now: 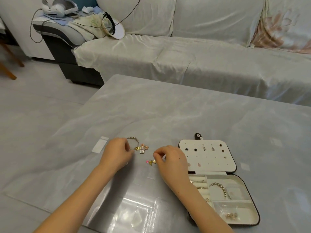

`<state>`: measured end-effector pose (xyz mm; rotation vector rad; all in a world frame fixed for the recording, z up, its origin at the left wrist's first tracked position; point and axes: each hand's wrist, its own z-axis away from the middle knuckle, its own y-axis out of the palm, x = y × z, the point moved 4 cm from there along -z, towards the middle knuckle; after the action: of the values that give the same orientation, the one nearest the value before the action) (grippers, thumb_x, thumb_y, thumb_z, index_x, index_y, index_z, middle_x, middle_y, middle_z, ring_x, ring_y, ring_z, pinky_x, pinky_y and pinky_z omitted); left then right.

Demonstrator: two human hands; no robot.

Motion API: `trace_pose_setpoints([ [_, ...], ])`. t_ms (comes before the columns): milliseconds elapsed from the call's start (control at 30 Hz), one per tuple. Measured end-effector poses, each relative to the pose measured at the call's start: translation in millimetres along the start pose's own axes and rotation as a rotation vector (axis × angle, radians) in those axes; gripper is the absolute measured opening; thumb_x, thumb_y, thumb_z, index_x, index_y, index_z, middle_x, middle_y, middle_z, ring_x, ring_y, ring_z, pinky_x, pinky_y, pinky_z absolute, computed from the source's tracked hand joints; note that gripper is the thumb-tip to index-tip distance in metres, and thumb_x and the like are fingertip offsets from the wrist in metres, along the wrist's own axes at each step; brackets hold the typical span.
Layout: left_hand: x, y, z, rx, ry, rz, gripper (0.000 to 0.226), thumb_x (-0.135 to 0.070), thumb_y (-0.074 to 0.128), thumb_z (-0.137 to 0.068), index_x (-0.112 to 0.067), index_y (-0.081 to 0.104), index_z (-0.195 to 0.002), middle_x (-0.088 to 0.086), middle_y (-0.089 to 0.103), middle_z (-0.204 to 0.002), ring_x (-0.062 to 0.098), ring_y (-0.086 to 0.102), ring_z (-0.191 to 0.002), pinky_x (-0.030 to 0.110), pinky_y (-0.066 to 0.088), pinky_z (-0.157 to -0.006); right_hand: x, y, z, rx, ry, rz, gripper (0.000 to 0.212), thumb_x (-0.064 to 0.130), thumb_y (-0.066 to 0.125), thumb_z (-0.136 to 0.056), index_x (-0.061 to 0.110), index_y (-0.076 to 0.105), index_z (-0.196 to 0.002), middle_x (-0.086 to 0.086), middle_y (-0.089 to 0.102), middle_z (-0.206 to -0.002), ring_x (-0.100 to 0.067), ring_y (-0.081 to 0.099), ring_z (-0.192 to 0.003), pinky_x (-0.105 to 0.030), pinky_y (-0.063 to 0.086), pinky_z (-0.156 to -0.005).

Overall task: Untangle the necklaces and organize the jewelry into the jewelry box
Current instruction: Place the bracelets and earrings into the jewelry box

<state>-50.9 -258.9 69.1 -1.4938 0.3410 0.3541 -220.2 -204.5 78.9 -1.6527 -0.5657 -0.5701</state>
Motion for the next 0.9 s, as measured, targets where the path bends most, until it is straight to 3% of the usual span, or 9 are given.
trace_pose_setpoints([
  [133, 8, 4, 6, 0.013, -0.04, -0.048, 0.018, -0.024, 0.066, -0.078, -0.01, 0.056, -0.072, 0.006, 0.059, -0.076, 0.024, 0.054, -0.08, 0.029, 0.03, -0.06, -1, 2, 15, -0.053, -0.026, 0.019, 0.017, 0.023, 0.059, -0.085, 0.017, 0.072, -0.076, 0.001, 0.066, -0.075, -0.019, 0.055, -0.074, -0.032, 0.043, -0.071],
  [233, 11, 3, 7, 0.004, -0.12, 0.041, 0.014, -0.022, 0.067, -0.079, -0.01, 0.063, -0.072, 0.003, 0.063, -0.076, 0.021, 0.055, -0.077, 0.026, 0.034, -0.061, -3, 5, 25, -0.087, -0.031, 0.046, 0.019, 0.032, 0.057, -0.078, 0.02, 0.071, -0.071, 0.004, 0.062, -0.066, -0.018, 0.054, -0.065, -0.032, 0.045, -0.063],
  [300, 12, 1, 6, 0.029, -0.139, 0.089, 0.016, -0.02, 0.068, -0.078, -0.006, 0.067, -0.07, 0.007, 0.066, -0.074, 0.024, 0.057, -0.076, 0.027, 0.038, -0.061, 6, 15, 28, -0.093, -0.104, 0.14, 0.011, 0.034, 0.062, -0.071, 0.027, 0.07, -0.072, 0.007, 0.059, -0.062, -0.016, 0.055, -0.06, -0.027, 0.046, -0.058],
  [400, 16, -8, 6, 0.037, -0.127, 0.128, 0.02, -0.021, 0.067, -0.083, -0.01, 0.062, -0.068, 0.007, 0.062, -0.071, 0.023, 0.054, -0.073, 0.028, 0.032, -0.059, 29, 42, 23, -0.043, -0.254, 0.295, 0.015, 0.037, 0.07, -0.064, 0.036, 0.072, -0.08, 0.009, 0.054, -0.062, -0.015, 0.052, -0.058, -0.022, 0.041, -0.055],
  [467, 22, -20, 6, 0.006, -0.14, 0.189, 0.02, -0.021, 0.064, -0.087, -0.011, 0.062, -0.069, 0.005, 0.059, -0.067, 0.022, 0.052, -0.07, 0.028, 0.031, -0.058, 41, 59, 16, -0.01, -0.301, 0.378, 0.021, 0.036, 0.08, -0.058, 0.037, 0.071, -0.077, 0.007, 0.051, -0.061, -0.016, 0.05, -0.058, -0.023, 0.035, -0.055],
  [600, 30, -40, 11, 0.016, -0.172, 0.446, 0.017, -0.015, 0.061, -0.089, -0.007, 0.063, -0.075, 0.004, 0.056, -0.064, 0.019, 0.05, -0.064, 0.024, 0.036, -0.055, 48, 80, 4, 0.05, -0.327, 0.477, 0.026, 0.022, 0.086, -0.044, 0.026, 0.062, -0.052, 0.003, 0.045, -0.055, -0.019, 0.046, -0.056, -0.027, 0.019, -0.061],
  [700, 30, -46, 14, 0.034, -0.166, 0.515, 0.016, -0.013, 0.059, -0.09, -0.004, 0.064, -0.078, 0.006, 0.059, -0.067, 0.017, 0.051, -0.063, 0.023, 0.038, -0.058, 50, 81, 5, 0.063, -0.362, 0.493, 0.032, 0.013, 0.085, -0.038, 0.022, 0.057, -0.049, 0.003, 0.045, -0.053, -0.019, 0.046, -0.054, -0.027, 0.019, -0.06],
  [833, 26, -46, 15, 0.044, -0.163, 0.641, 0.02, -0.01, 0.058, -0.091, -0.006, 0.061, -0.072, 0.012, 0.06, -0.07, 0.022, 0.055, -0.066, 0.024, 0.048, -0.061, 50, 69, 19, -0.007, -0.45, 0.423, 0.031, 0.008, 0.084, -0.045, 0.018, 0.057, -0.055, 0.002, 0.048, -0.06, -0.019, 0.046, -0.06, -0.026, 0.018, -0.06],
  [900, 18, -45, 17, 0.063, -0.151, 0.703, 0.02, -0.007, 0.057, -0.091, -0.005, 0.061, -0.071, 0.012, 0.059, -0.069, 0.022, 0.056, -0.063, 0.018, 0.051, -0.057, 43, 49, 32, -0.101, -0.485, 0.299, 0.022, 0.012, 0.081, -0.059, 0.019, 0.06, -0.063, 0.003, 0.052, -0.067, -0.017, 0.043, -0.067, -0.024, 0.022, -0.061],
])
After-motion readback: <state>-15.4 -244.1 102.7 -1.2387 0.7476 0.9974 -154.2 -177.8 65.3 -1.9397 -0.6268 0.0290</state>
